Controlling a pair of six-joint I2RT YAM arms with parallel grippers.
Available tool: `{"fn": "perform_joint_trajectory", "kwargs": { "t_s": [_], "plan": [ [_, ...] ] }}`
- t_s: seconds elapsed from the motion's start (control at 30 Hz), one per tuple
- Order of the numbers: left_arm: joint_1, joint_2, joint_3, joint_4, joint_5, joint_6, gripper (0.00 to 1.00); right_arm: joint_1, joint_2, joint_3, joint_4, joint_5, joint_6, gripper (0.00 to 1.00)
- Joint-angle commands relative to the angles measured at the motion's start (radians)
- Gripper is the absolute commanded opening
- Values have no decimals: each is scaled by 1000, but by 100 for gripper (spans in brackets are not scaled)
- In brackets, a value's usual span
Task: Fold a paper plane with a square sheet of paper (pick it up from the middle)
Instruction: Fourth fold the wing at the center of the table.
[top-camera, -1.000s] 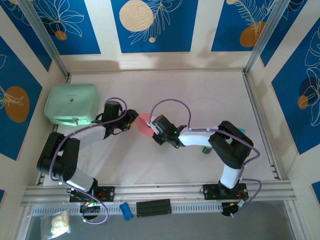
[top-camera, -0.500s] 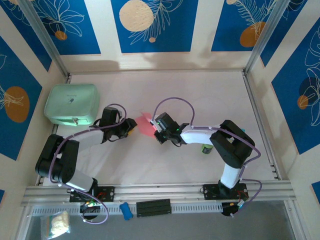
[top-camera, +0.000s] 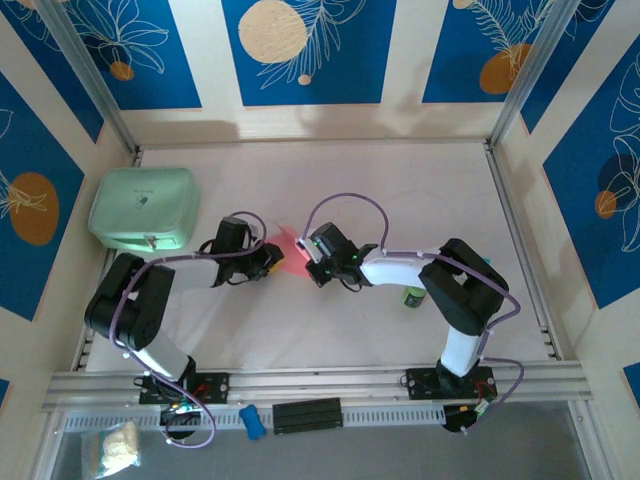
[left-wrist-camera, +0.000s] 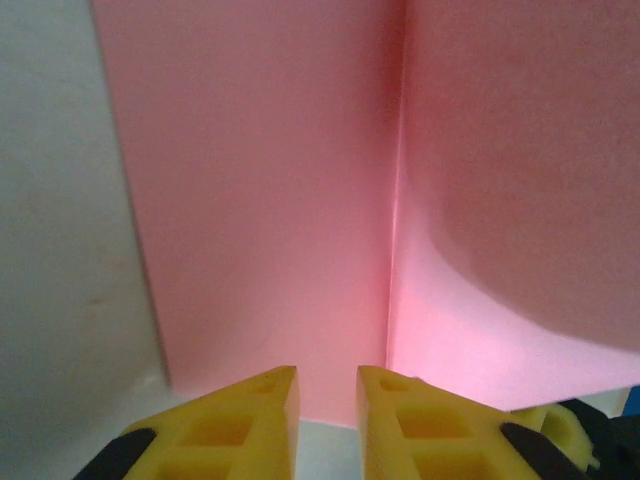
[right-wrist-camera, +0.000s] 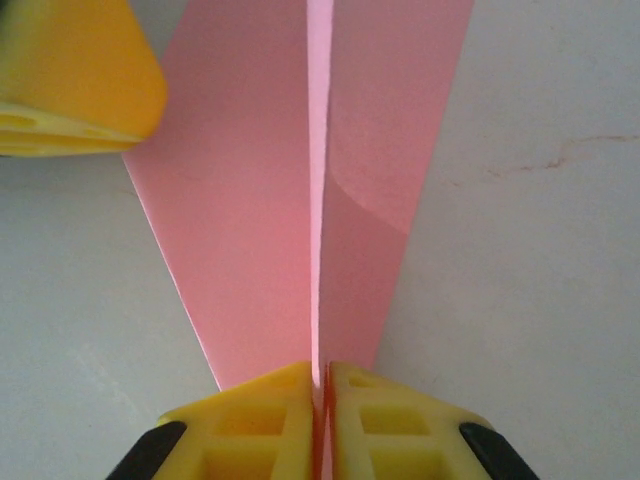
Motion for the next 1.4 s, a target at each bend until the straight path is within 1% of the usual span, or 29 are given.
{"fn": "perform_joint_trajectory", "kwargs": {
  "t_s": [0.0,0.2,0.37,1.0,1.37],
  "plan": [
    [-13,33,26,61,29,-20,20,-13,19,38,-23,-77,-5,11],
    [-17,83,26,63,25,-11,16,-19,40,63,-52,-128,-6,11],
    [-16,103,22,69,19,-9,14,-21,53,79,-75,-163,-6,12],
    [-16,104,28,29,5,7,13,-51,123,148,-141,-289,25,12],
    [-14,66,24,12,-10,10,14,-93,153,163,-148,-397,55,12]
  ]
}}
